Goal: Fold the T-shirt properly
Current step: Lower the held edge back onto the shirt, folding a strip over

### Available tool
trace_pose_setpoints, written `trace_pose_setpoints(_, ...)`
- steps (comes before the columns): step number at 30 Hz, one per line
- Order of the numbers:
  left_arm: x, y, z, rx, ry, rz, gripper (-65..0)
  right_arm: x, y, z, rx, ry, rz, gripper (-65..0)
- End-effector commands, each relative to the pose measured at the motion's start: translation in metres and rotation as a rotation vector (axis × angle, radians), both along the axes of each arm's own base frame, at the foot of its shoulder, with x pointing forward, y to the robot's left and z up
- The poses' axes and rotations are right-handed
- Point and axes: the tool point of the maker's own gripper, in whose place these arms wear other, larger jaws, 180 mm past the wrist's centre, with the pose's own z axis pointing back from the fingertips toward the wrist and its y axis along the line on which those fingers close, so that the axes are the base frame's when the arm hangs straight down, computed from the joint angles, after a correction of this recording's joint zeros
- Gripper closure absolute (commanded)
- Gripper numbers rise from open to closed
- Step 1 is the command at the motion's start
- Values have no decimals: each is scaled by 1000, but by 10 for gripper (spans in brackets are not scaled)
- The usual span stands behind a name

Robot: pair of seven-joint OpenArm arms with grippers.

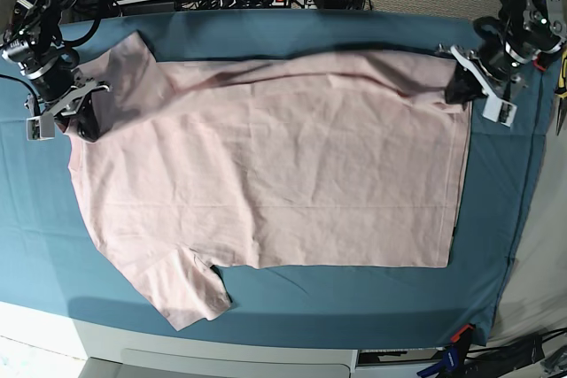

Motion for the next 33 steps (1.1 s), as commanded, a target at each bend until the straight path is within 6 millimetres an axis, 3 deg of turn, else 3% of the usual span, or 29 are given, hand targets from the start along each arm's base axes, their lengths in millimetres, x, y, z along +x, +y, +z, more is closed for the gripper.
trace_pose_setpoints(1, 7, 2, 11, 5, -45, -6, 0, 7, -3, 17, -12, -61, 2, 0)
trace_pose_setpoints(6, 8, 2, 12, 3, -51, -2, 0, 7, -7, 11, -2, -50, -50, 0)
trace_pose_setpoints(11, 21, 7, 21, -7, -93, 49, 0, 4, -3, -9, 76, -41, -103, 0)
trace_pose_setpoints(20, 33, 6, 30, -10, -131, 44, 0, 13, 28, -51, 168, 44, -44, 0)
trace_pose_setpoints(26, 42, 9, 36, 16, -161, 47, 0, 31, 35, -51, 160, 36, -22, 0)
trace_pose_setpoints(33, 49, 20, 39, 46, -175, 102, 0, 33, 34, -50, 154, 32, -23, 0)
